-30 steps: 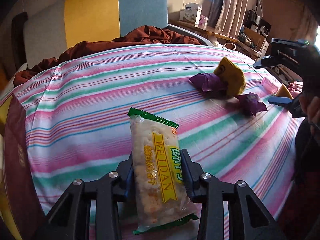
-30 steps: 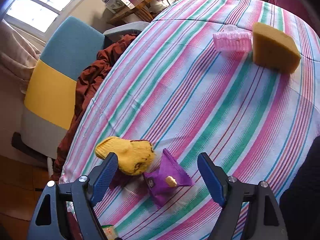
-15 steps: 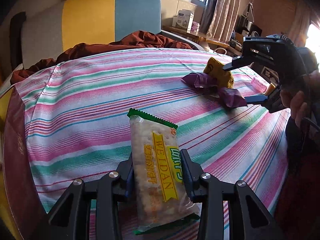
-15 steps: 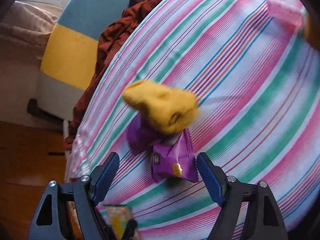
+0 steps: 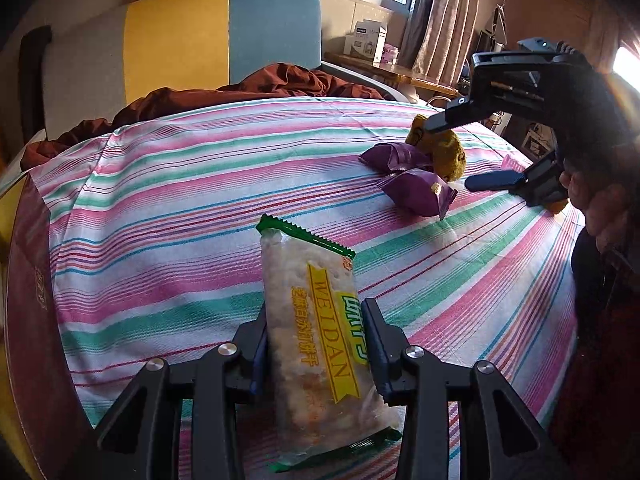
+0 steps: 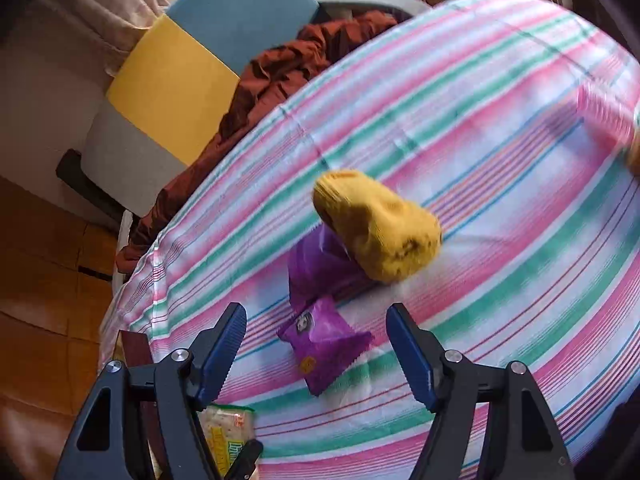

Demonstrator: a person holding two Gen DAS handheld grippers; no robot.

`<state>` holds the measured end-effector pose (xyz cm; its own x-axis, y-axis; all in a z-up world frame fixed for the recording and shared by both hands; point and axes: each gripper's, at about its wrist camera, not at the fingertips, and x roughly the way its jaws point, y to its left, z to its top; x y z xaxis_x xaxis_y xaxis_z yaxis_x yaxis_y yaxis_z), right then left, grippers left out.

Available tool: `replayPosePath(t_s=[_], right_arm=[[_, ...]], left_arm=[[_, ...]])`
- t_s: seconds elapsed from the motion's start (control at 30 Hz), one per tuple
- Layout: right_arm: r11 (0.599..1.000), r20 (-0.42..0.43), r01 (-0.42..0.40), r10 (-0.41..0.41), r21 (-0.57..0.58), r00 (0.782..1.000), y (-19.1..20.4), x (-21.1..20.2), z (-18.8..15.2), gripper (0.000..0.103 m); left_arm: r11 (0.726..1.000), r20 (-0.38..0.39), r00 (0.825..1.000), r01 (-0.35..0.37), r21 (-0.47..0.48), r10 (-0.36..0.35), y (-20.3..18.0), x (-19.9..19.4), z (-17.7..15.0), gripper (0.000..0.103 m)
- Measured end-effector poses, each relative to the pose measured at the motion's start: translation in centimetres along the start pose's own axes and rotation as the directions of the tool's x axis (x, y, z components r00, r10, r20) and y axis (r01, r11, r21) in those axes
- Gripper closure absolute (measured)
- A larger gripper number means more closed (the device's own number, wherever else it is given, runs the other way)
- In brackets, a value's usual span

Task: Organize objects
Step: 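Grasp a purple snack packet with the right tool while the left tool lifts the WEIDAN bag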

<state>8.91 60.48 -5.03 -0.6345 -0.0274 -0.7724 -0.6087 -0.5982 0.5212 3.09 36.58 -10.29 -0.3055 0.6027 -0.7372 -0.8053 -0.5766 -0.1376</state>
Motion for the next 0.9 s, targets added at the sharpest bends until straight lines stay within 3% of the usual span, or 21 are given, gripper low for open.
replayPosePath(t_s=[0.13,0.27,0.37,0.47,0.53,0.67,0.7,0.9], right_arm=[[0.983,0.012,0.068,-0.067,-0.168,0.998,3.0,0.9,-0.1,0.029],[0.919,0.002,0.188,-0.200,-0.346,0.980,5.5,3.0,-1.1,0.029],[0.865,-0.018,0.263,-0.298,-0.427,0.954,5.9,4.7,-2.0,0.029],[0.845,-0.030,0.286,-0.335,-0.452,0.942,5.6,5.6,-2.4,0.029],[0.844,-0.047,0.278,-0.335,-0.458,0.941,5.4,5.9,-2.5,0.038],[0.829,-0.088,0.252,-0.338,-0.499,0.937,5.6,6.6,-3.3,0.047],[0.818,-0.084,0.259,-0.349,-0.514,0.933,5.7,6.7,-3.6,0.066],[0.802,-0.092,0.258,-0.360,-0.538,0.928,5.6,6.7,-4.2,0.069]], left_arm=[[1.000,0.000,1.000,0.004,-0.003,-0.004,0.0,0.0,0.0,0.061],[1.000,0.002,1.000,0.011,-0.009,-0.011,0.1,0.0,0.0,0.061],[1.000,0.003,1.000,0.018,-0.014,-0.017,0.2,0.0,0.0,0.061],[0.999,0.005,1.000,0.025,-0.023,-0.025,0.3,0.0,0.0,0.061],[0.999,0.005,1.000,0.030,-0.027,-0.030,0.4,0.0,0.0,0.061],[0.999,0.007,0.999,0.041,-0.037,-0.040,0.6,0.0,-0.1,0.061],[0.998,0.007,0.999,0.042,-0.038,-0.042,0.6,0.0,-0.1,0.061],[0.998,0.008,0.999,0.041,-0.037,-0.041,0.6,0.0,-0.1,0.061]])
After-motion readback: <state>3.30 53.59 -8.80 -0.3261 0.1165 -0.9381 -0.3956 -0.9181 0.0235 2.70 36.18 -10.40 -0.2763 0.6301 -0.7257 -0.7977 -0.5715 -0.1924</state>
